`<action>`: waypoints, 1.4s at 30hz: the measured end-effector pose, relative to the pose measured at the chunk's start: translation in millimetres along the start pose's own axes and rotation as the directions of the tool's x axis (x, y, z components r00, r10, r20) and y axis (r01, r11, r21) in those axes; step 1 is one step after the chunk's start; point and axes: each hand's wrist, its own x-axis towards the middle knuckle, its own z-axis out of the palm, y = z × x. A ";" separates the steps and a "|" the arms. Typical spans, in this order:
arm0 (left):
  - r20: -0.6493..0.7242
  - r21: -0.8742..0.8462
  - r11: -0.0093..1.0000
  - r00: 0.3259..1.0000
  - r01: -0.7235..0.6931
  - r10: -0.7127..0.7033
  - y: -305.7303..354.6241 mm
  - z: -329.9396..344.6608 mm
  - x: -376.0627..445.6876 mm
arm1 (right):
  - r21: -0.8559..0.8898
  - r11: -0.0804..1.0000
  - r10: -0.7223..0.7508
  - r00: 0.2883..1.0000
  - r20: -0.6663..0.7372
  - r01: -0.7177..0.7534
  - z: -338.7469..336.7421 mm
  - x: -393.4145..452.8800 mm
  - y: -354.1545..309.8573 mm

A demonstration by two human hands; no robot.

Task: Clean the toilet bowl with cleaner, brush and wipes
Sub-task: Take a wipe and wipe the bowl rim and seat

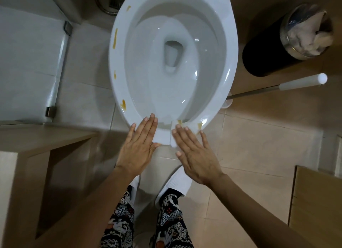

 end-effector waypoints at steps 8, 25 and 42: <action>-0.019 -0.015 1.000 1.000 0.016 -0.016 1.0 0.3 0.3 | -0.014 0.984 0.175 0.981 -0.087 -0.177 -39.1 27.0 82.3; -0.017 -0.046 0.999 1.000 0.012 -0.013 -0.8 -1.7 0.1 | 0.091 0.969 0.241 0.960 -0.141 -0.230 -19.7 22.7 54.2; 0.029 -0.164 0.986 0.999 -0.020 0.025 -13.4 -10.3 -3.6 | 0.264 0.960 0.136 0.977 -0.166 -0.089 17.4 8.8 -53.7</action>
